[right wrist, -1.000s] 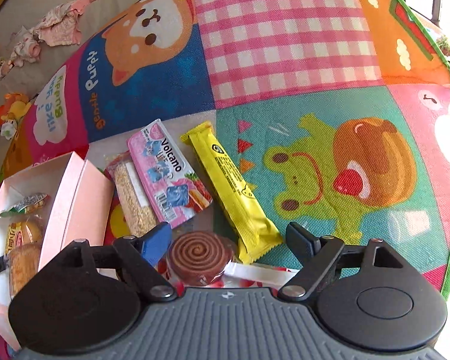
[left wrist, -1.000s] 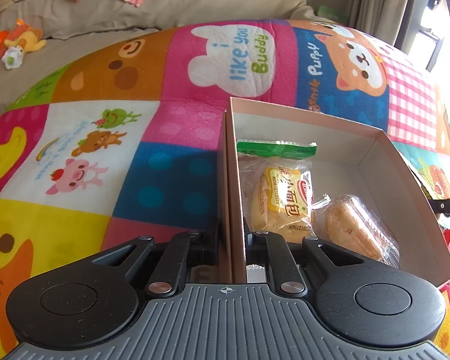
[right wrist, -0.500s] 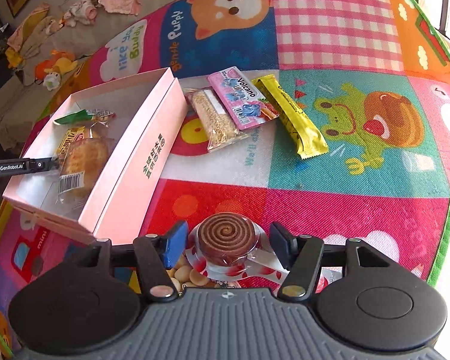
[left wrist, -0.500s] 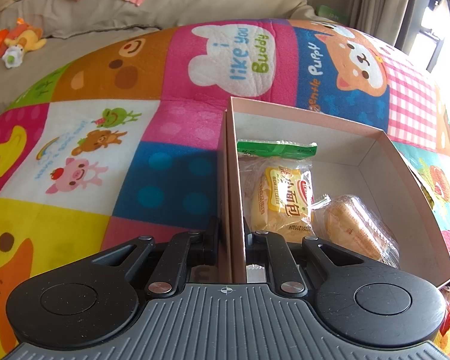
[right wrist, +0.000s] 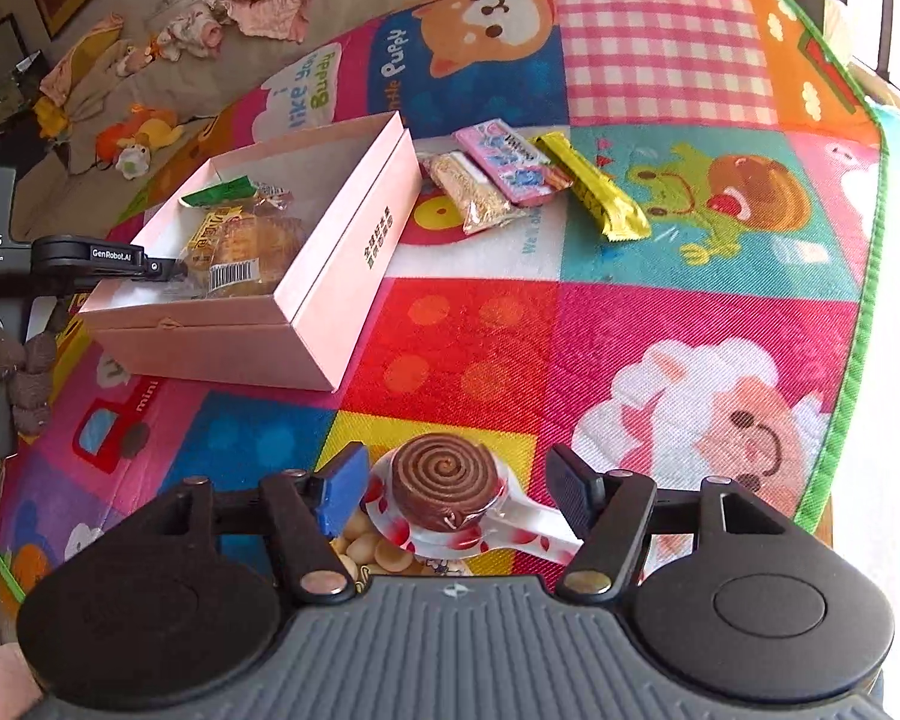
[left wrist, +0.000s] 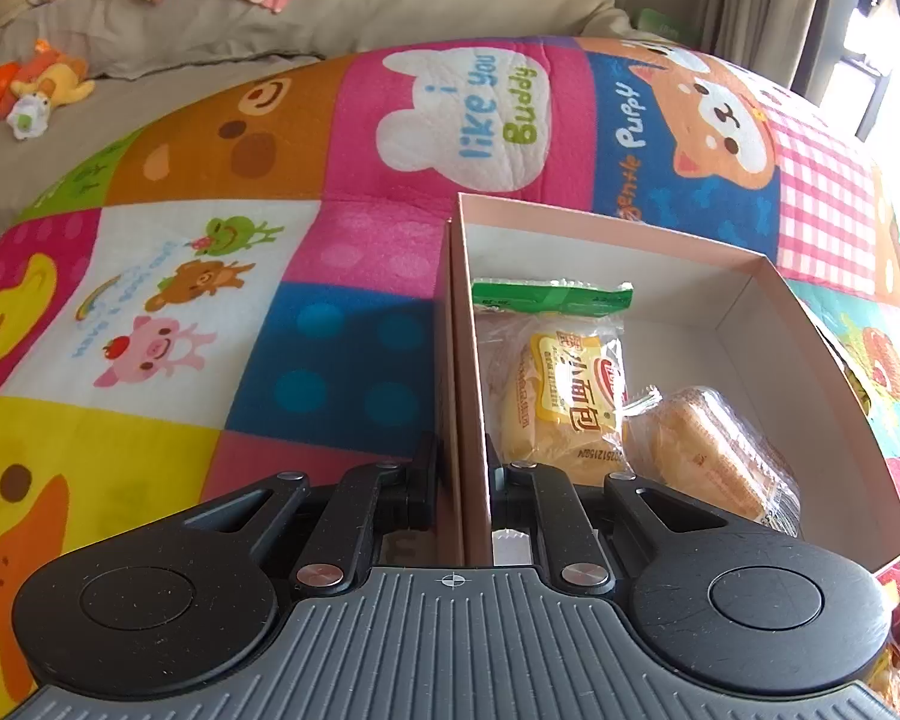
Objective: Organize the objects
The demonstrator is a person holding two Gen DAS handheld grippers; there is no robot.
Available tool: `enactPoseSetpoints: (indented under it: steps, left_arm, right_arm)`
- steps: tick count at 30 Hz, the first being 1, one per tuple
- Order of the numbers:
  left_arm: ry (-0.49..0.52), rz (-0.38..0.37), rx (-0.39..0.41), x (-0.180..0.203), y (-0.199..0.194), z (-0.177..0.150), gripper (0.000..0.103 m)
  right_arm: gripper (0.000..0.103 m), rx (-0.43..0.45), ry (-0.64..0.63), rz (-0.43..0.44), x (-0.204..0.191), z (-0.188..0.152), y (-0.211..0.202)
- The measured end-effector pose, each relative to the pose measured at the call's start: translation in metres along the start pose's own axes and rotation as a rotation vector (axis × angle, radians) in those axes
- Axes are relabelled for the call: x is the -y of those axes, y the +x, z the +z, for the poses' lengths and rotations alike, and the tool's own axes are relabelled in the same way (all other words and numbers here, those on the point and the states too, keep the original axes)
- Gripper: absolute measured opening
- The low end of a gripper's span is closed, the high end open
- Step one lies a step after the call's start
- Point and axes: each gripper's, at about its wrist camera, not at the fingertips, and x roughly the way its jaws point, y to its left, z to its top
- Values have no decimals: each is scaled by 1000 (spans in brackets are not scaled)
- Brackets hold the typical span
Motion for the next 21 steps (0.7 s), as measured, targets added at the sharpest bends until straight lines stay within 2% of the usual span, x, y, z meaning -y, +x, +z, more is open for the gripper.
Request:
enactPoseSetpoints:
  steps: [1,4,8,10,13,16,21]
  left_arm:
    - [1,1,0,0,0,0,14]
    - [4,3,-1,1,0,0,14]
    - [7,1,-1,1,-1,-1,14]
    - [7,-3,0,0,-1,-1,14]
    - [10,-3,0,1,-1,-2,14]
    - [10,-2,0,1,-1,-2,14]
    - [18,3,0,2,-1,-2,14]
  right_arm:
    - [77,34,-4,-24,2,3,-6]
    - [82,96,7,-105,14,9,-13]
    - [82,78,78,-178,37,9,0]
    - [82,49,105,-186,42,4,10]
    - [88,45,132,-176,42,-4,18]
    - [89,50,150,-147,38,-6,17]
    - [90,28,133,-16,18,-16,9]
